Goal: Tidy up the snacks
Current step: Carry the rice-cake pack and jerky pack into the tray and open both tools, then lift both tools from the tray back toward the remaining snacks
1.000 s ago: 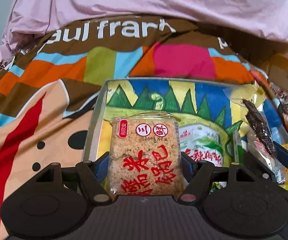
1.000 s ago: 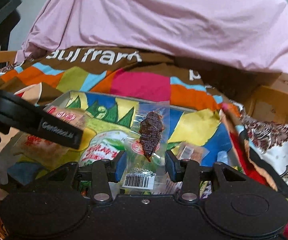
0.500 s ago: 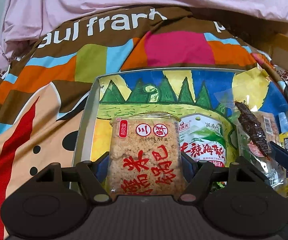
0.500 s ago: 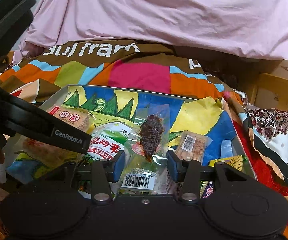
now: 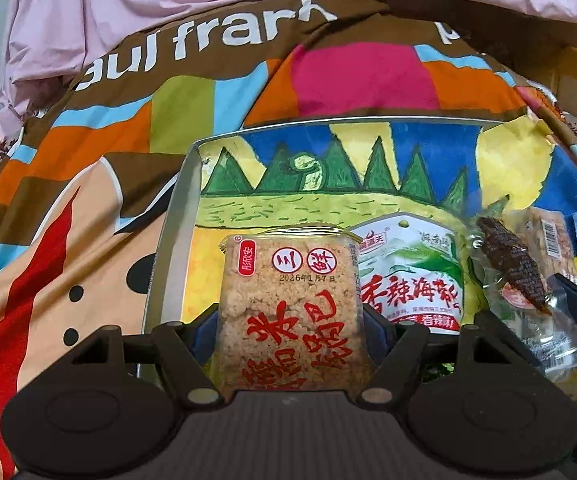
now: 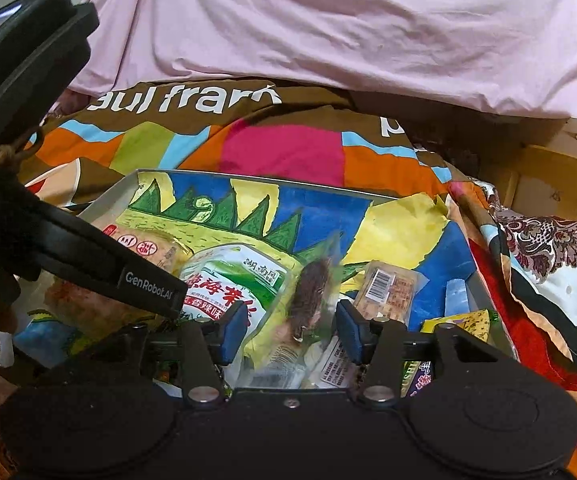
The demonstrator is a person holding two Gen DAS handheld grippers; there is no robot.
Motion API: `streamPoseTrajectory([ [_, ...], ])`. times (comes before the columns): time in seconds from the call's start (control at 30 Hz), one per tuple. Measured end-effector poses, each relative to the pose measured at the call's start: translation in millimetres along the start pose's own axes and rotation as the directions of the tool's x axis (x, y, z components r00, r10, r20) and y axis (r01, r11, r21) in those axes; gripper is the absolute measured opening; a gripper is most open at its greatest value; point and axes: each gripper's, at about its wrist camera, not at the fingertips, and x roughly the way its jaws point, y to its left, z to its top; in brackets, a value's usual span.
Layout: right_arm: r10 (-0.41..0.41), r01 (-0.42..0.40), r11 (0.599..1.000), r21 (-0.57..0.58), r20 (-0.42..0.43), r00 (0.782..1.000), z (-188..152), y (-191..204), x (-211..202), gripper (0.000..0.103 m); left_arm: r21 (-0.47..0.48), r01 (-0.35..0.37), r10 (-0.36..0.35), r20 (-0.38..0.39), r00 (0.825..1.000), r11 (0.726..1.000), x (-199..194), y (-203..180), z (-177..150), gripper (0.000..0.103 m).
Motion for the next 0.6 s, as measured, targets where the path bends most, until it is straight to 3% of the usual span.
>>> streamPoseTrajectory([
  [0.27, -0.001, 0.001, 1.000, 0.019, 0.008, 1.000, 0.3, -4.0, -4.1, 0.056, -0.015, 0.000, 0.000, -0.007, 1.000, 1.000, -1.0, 1.6, -0.2, 0.079],
  [0.37, -0.014, 0.013, 1.000, 0.025, 0.025, 1.000, 2.4, -7.3, -12.3, 0.063, -0.009, -0.005, 0.005, 0.026, 1.000, 1.000, -8.4, 1.3, -0.1, 0.089],
  [0.6, -0.046, 0.041, 0.998, 0.052, 0.099, 0.994, 15.8, -19.3, -50.0, 0.084, -0.055, 0.039, -0.032, 0.133, 0.991, 0.998, -48.1, 12.8, 12.0, 0.099],
])
